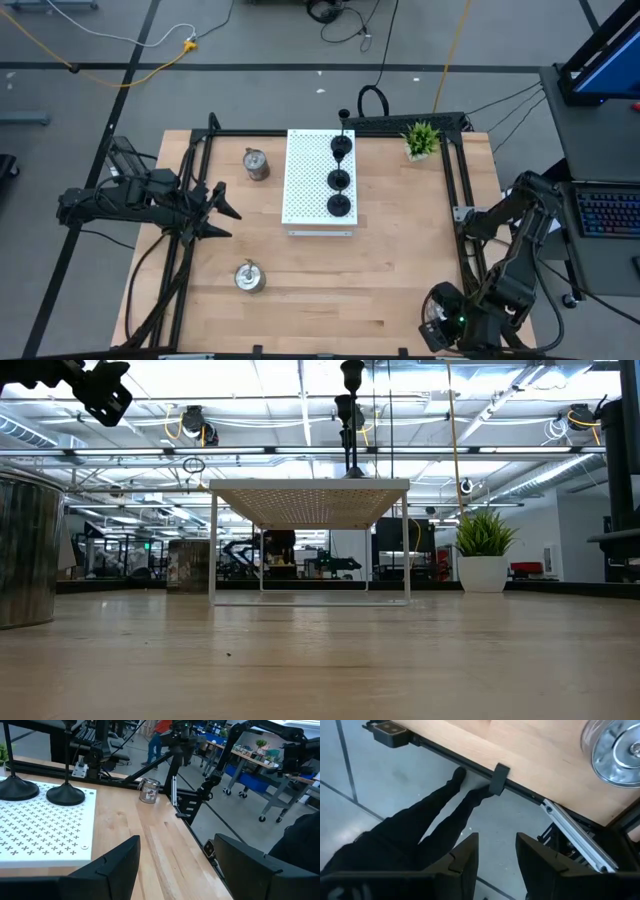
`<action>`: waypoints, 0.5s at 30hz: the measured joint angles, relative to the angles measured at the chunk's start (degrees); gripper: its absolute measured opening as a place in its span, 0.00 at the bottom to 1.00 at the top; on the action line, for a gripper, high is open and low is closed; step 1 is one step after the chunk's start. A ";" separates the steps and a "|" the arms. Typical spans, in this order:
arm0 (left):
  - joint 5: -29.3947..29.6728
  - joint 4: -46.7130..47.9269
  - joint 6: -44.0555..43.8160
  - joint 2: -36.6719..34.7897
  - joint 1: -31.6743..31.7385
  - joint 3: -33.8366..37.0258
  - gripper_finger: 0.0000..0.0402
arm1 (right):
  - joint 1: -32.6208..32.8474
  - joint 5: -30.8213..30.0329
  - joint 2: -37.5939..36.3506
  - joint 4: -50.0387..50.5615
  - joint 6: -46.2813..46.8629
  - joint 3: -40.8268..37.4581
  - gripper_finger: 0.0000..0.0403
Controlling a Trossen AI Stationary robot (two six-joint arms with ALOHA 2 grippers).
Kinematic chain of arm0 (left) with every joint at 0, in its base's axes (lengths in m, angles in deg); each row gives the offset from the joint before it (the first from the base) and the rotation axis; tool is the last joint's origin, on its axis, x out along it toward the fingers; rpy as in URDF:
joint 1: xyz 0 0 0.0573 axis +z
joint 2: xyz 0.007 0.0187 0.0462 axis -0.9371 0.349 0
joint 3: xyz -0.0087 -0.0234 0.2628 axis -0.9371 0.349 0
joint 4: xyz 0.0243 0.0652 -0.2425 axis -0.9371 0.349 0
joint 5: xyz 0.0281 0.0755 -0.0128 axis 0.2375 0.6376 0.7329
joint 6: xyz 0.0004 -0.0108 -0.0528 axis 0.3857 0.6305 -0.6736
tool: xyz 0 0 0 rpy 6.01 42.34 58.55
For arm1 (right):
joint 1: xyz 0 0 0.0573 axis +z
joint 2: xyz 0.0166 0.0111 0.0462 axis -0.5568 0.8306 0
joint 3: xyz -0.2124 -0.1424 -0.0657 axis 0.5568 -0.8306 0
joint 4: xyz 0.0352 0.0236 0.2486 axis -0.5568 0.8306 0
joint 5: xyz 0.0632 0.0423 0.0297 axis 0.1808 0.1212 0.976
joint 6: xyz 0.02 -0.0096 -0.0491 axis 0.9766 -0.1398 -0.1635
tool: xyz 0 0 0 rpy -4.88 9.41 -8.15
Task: Pick & Place candle stick holders
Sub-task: Put the bottom right brown scented candle on the shelf
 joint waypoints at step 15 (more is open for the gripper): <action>0.07 0.00 -0.09 0.00 0.00 0.00 0.64 | 1.84 0.02 0.00 0.07 3.53 0.00 0.33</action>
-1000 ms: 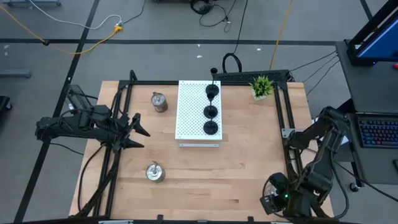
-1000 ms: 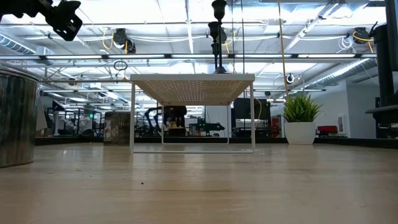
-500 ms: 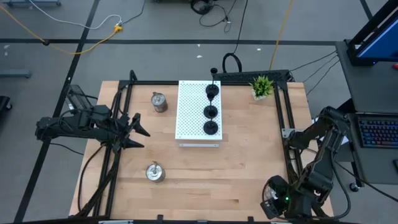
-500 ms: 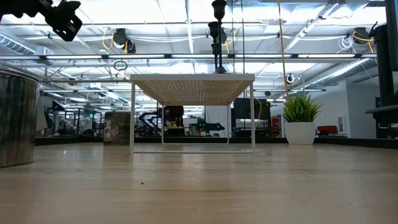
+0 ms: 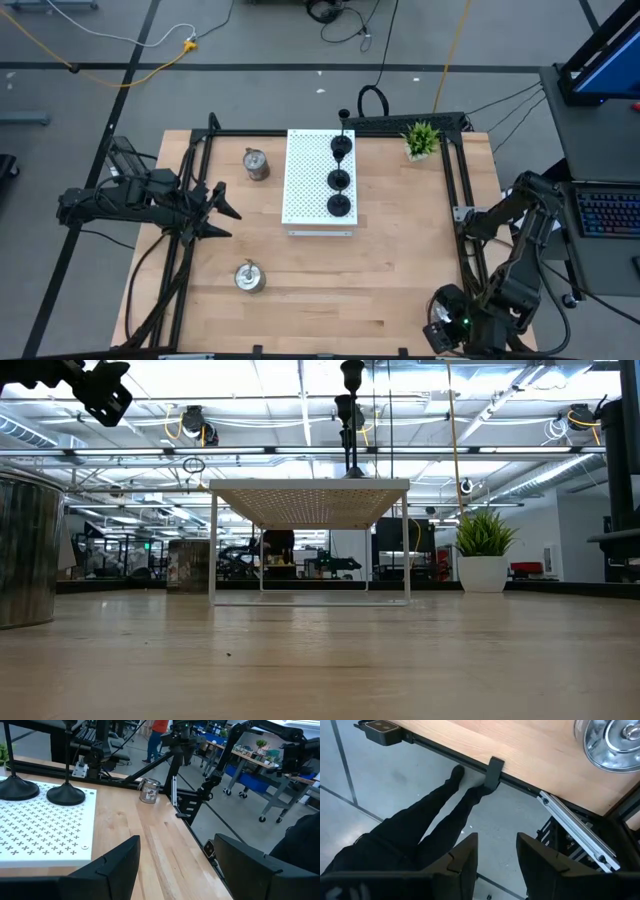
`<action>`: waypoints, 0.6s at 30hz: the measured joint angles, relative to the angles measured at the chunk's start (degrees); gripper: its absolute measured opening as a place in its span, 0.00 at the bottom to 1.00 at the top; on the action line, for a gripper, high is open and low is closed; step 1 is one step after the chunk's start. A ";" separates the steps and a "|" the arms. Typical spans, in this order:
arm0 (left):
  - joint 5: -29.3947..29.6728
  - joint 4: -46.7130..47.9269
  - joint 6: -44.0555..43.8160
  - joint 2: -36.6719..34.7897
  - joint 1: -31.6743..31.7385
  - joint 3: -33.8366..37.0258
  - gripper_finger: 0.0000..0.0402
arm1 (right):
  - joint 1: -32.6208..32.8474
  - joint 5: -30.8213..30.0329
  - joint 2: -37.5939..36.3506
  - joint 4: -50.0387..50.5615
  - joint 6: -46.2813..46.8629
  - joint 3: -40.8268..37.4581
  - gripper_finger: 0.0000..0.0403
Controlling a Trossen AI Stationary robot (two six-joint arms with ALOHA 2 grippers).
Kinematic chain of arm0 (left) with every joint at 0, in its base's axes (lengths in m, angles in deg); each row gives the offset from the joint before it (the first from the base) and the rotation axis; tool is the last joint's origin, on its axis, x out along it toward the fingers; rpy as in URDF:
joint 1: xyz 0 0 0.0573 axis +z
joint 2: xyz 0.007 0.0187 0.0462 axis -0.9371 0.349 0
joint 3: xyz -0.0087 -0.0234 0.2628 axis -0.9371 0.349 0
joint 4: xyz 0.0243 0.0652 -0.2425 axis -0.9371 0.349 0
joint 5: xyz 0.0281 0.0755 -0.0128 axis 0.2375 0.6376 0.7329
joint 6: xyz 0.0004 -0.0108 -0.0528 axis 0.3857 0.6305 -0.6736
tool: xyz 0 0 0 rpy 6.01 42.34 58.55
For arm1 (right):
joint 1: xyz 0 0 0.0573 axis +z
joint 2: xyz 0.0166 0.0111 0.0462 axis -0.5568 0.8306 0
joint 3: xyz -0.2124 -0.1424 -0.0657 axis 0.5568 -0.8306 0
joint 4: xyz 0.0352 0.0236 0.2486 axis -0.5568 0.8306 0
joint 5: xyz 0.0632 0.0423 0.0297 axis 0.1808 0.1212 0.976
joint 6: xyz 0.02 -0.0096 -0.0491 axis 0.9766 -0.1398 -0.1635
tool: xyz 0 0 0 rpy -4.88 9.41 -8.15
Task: Pick & Place candle stick holders
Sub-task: Put the bottom right brown scented candle on the shelf
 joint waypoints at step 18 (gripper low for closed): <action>0.02 -0.02 0.07 0.00 0.00 0.00 0.64 | -0.02 4.50 -0.02 0.11 -0.63 -0.68 0.54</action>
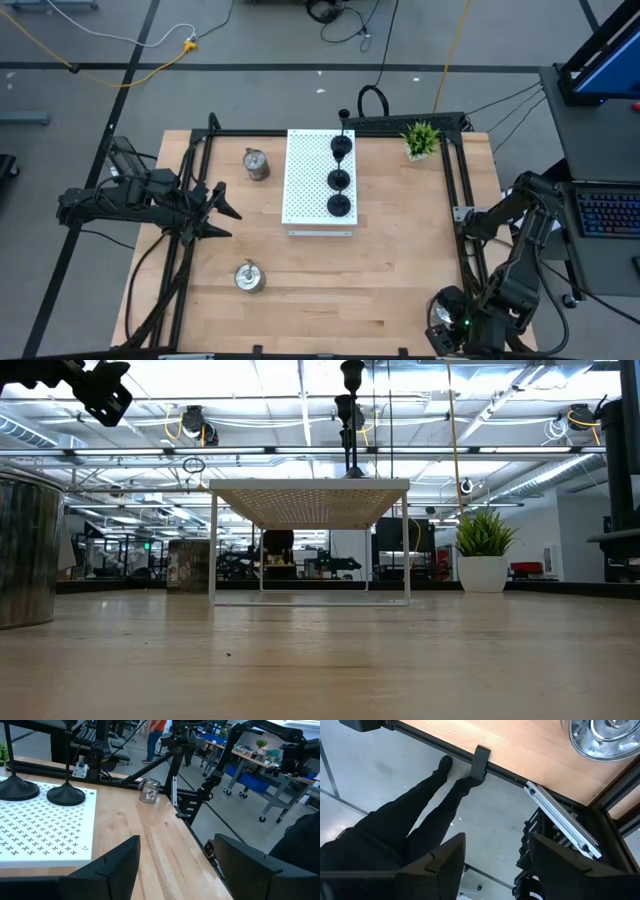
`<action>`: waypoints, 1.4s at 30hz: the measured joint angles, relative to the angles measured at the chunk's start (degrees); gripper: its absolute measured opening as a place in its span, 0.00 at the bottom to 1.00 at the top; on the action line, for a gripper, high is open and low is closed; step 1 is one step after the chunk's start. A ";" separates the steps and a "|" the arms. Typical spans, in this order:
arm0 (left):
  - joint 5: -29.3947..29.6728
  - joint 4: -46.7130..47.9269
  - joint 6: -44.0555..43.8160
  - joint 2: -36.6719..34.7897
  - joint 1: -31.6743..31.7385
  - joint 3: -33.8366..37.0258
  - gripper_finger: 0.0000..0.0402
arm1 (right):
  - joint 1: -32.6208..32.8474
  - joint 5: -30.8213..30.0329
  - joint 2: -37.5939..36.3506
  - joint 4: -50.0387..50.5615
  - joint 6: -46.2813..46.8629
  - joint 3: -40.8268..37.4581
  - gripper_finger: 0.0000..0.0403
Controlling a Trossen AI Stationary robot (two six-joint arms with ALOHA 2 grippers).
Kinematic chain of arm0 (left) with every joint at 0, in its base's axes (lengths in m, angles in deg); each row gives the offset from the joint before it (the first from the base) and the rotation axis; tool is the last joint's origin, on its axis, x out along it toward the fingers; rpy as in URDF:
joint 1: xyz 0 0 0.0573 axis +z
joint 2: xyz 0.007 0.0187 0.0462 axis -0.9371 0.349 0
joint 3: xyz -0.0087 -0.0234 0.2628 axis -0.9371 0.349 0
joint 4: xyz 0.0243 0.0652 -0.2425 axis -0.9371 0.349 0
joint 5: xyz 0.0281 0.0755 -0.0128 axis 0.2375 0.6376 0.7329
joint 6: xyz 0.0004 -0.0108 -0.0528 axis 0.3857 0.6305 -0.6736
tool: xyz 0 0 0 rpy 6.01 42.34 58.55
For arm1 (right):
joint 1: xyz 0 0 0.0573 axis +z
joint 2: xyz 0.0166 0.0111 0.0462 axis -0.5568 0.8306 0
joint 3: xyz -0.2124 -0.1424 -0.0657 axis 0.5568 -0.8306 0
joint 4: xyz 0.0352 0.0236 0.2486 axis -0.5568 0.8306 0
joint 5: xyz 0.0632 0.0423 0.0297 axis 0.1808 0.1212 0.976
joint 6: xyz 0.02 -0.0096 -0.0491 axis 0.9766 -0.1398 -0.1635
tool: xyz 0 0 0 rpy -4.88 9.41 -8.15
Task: Pick & Place candle stick holders
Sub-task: Put the bottom right brown scented candle on the shelf
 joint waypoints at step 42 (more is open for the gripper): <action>0.00 0.00 0.28 -0.01 0.02 0.00 0.64 | 0.19 0.03 0.00 5.40 -1.07 -0.07 0.99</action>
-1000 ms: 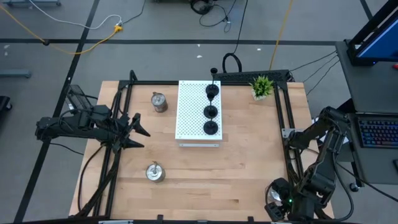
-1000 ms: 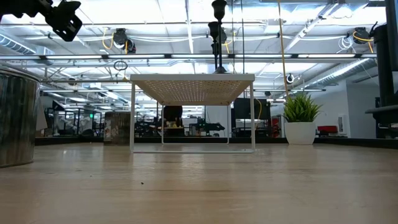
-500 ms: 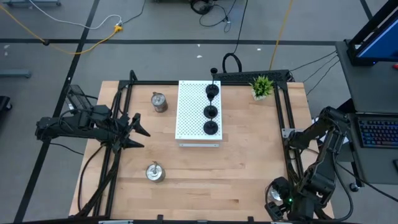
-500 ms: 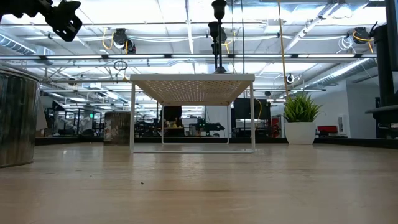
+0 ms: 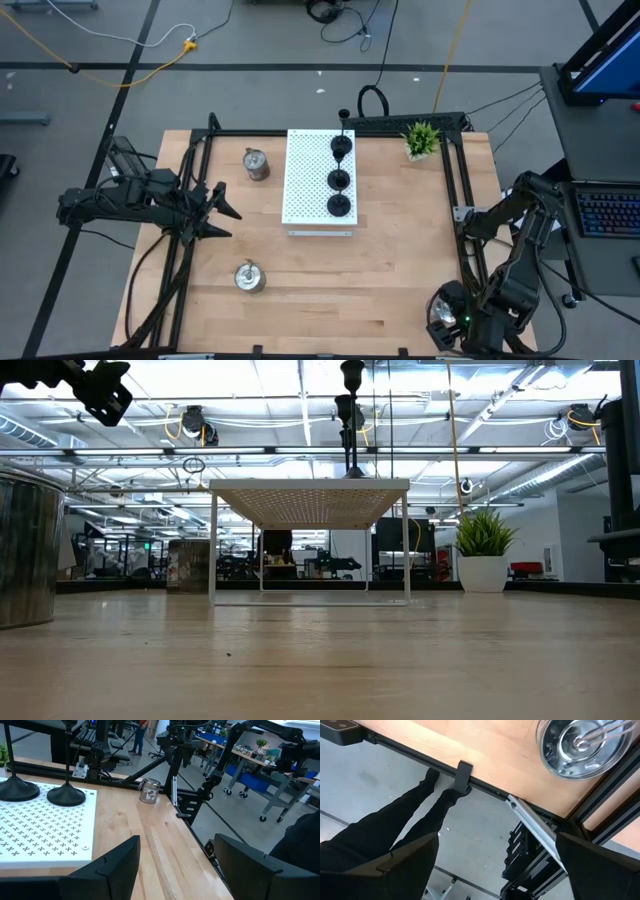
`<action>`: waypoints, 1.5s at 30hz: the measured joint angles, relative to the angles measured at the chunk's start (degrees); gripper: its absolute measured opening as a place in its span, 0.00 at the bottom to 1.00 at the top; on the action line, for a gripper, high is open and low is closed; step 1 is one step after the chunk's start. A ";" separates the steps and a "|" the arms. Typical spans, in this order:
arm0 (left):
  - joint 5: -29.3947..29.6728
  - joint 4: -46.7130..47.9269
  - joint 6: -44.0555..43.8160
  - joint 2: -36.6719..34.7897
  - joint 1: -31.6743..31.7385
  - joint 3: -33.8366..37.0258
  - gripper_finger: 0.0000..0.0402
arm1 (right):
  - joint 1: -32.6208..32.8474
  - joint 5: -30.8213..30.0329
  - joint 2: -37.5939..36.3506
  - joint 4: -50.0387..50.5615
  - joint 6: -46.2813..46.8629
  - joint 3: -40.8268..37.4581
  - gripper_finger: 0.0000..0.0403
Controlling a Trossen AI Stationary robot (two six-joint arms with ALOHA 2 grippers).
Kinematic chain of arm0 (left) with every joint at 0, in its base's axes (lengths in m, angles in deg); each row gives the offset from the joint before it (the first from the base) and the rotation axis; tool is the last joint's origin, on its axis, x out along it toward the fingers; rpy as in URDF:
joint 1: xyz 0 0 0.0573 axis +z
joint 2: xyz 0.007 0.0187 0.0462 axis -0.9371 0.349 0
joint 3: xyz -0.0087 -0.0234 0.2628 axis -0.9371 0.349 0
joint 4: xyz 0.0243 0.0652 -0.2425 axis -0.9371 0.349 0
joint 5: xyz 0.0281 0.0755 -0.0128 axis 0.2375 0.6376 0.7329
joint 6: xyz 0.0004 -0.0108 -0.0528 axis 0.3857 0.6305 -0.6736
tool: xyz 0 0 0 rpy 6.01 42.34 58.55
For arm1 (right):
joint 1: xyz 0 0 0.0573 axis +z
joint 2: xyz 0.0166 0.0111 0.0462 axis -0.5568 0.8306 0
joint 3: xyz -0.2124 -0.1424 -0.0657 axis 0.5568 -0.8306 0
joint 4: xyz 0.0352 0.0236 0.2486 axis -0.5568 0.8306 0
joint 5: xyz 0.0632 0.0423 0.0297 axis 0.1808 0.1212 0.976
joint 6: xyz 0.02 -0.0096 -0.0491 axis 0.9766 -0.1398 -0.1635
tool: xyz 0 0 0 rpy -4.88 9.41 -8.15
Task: Pick & Place candle stick holders
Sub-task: Put the bottom right brown scented candle on the shelf
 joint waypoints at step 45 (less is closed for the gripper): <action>0.37 0.00 1.29 0.01 -0.01 0.00 0.64 | 0.45 -0.22 0.00 0.44 -2.82 0.00 0.99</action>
